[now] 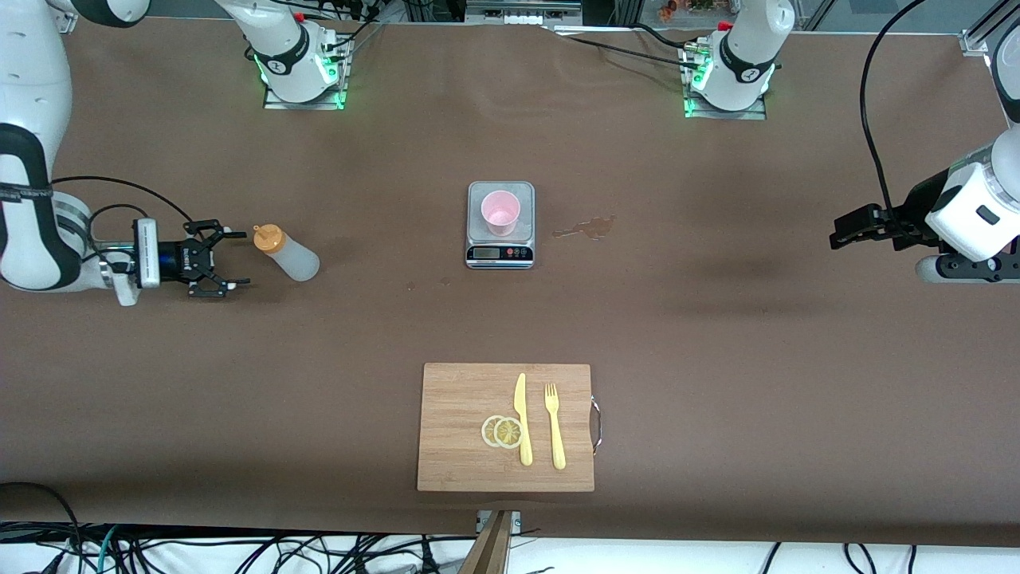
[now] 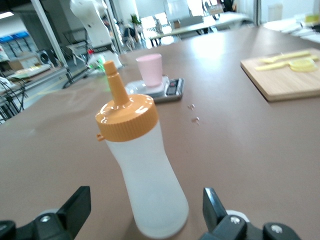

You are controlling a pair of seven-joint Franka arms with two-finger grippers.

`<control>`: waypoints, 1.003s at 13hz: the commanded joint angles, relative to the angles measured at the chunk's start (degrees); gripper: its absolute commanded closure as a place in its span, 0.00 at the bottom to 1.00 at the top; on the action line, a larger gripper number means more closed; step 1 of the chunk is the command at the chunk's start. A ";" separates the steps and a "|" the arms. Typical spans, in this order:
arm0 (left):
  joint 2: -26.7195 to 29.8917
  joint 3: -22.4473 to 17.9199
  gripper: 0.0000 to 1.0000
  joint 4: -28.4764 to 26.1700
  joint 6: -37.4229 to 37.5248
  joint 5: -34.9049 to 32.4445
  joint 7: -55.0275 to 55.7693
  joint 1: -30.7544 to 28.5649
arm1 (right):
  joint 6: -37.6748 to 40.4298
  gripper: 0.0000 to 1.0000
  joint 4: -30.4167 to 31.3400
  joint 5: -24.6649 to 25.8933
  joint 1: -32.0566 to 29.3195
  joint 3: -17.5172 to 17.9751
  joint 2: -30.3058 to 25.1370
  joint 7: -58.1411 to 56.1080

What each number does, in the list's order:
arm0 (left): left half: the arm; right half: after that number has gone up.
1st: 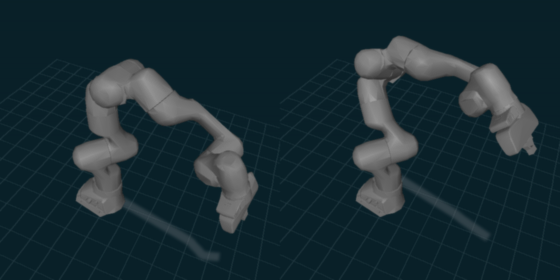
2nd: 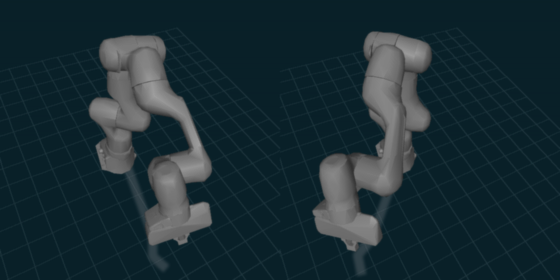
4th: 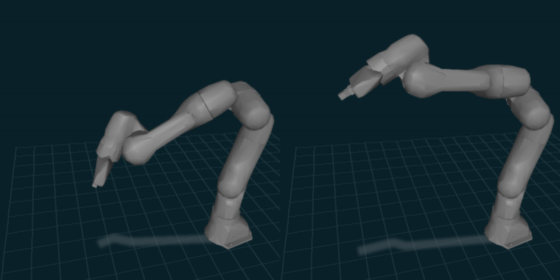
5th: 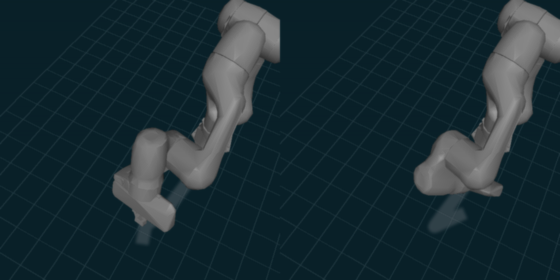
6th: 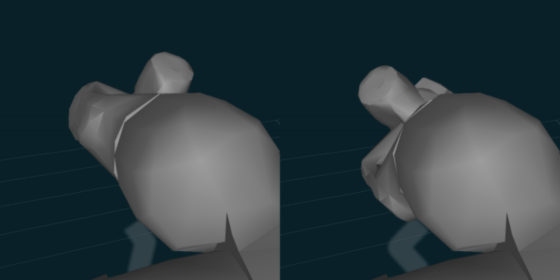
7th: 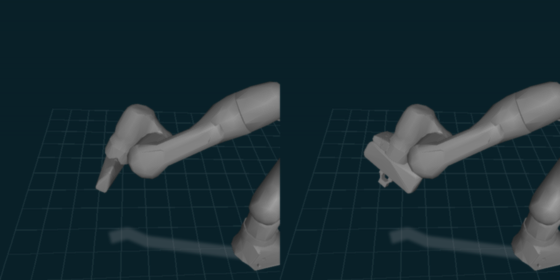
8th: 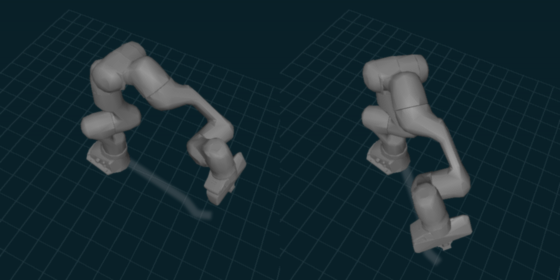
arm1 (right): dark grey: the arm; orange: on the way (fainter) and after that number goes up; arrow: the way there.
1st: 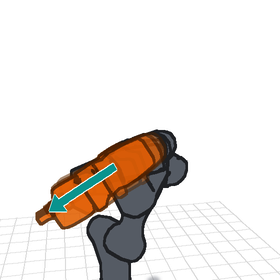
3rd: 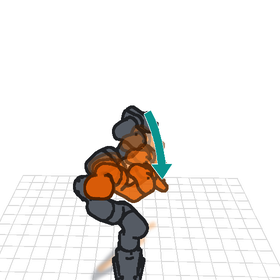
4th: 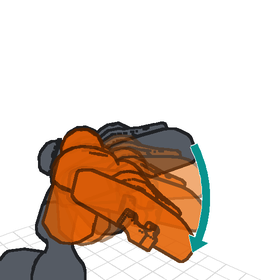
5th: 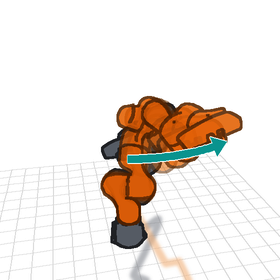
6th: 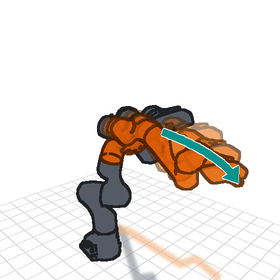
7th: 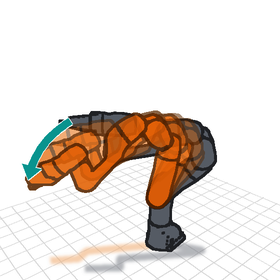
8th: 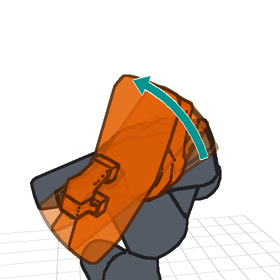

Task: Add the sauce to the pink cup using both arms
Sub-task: 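Close the right gripper around the sauce bottle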

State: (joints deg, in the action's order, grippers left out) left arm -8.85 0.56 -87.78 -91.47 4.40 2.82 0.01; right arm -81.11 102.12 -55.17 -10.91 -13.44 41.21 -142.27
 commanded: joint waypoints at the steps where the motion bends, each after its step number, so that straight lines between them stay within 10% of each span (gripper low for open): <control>1: -0.82 0.23 0.00 1.73 1.38 -1.32 -1.41 -0.45 | 4.45 0.01 -0.34 -1.17 -0.25 0.87 0.44 -4.57; 13: -0.82 0.32 0.00 2.08 1.38 -1.24 -1.41 -0.36 | 6.75 0.01 -0.61 -3.36 4.66 1.66 4.57 -14.79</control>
State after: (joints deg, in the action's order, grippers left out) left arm -8.87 0.52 -87.69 -91.37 4.40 2.81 0.00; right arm -74.83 102.03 -56.63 -7.01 -11.52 44.41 -155.21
